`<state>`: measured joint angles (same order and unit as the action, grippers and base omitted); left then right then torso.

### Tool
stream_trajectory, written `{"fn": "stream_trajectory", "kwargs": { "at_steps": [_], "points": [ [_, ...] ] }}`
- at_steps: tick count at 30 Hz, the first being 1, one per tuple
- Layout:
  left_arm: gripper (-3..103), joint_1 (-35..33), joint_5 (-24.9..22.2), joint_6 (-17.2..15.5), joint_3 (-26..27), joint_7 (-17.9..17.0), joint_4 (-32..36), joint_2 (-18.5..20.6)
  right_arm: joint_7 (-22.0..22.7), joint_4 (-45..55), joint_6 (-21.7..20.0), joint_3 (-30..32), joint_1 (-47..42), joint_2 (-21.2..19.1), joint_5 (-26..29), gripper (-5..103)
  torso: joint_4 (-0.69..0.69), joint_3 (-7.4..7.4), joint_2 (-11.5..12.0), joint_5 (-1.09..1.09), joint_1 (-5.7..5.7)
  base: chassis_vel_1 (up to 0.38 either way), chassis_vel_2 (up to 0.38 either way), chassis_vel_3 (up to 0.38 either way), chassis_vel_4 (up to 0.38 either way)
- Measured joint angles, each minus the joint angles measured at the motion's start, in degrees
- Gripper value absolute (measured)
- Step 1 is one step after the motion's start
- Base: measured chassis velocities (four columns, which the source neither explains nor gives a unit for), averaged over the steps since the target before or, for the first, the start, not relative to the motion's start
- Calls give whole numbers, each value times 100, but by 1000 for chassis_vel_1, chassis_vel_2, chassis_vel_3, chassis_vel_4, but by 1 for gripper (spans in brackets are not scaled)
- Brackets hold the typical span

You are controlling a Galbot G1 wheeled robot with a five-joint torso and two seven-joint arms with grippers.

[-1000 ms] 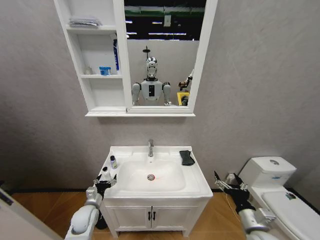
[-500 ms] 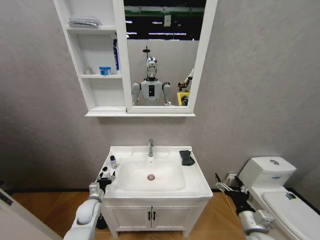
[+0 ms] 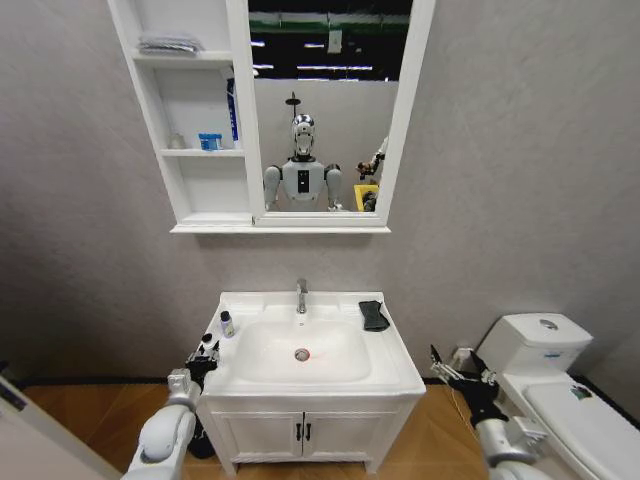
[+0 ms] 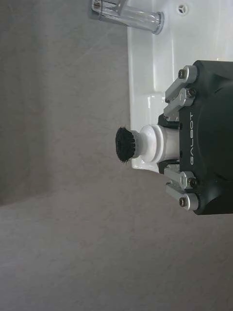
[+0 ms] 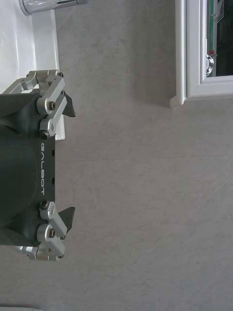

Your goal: Move facial cleanser and shampoo from washbasin to cabinet, then wipe washbasin with towel.

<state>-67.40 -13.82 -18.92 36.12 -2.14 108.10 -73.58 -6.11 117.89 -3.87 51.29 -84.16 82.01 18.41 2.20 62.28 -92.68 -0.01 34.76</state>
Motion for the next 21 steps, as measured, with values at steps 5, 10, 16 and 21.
{"fn": "stream_trajectory", "kwargs": {
  "at_steps": [5,10,16,21],
  "points": [
    [32,180,-1082,-913,37,-687,871,947,11,12,0,-67,-39,-6,-102,100,0,0,-1,0,0,0,0,0,0],
    [32,907,-2776,-1720,104,-1606,1236,2286,19,77,-20,-113,-89,-16,-244,100,1,0,-1,0,1,0,0,0,0],
    [32,2286,-4599,-2196,-27,-2200,1338,3549,73,228,-96,-177,-144,-51,-459,100,0,0,-1,1,1,0,0,0,0],
    [32,3660,-5265,-2339,-738,-2192,857,3916,95,274,-211,-216,-165,-90,-536,100,0,0,-1,-1,0,0,0,0,0]
  ]
}}
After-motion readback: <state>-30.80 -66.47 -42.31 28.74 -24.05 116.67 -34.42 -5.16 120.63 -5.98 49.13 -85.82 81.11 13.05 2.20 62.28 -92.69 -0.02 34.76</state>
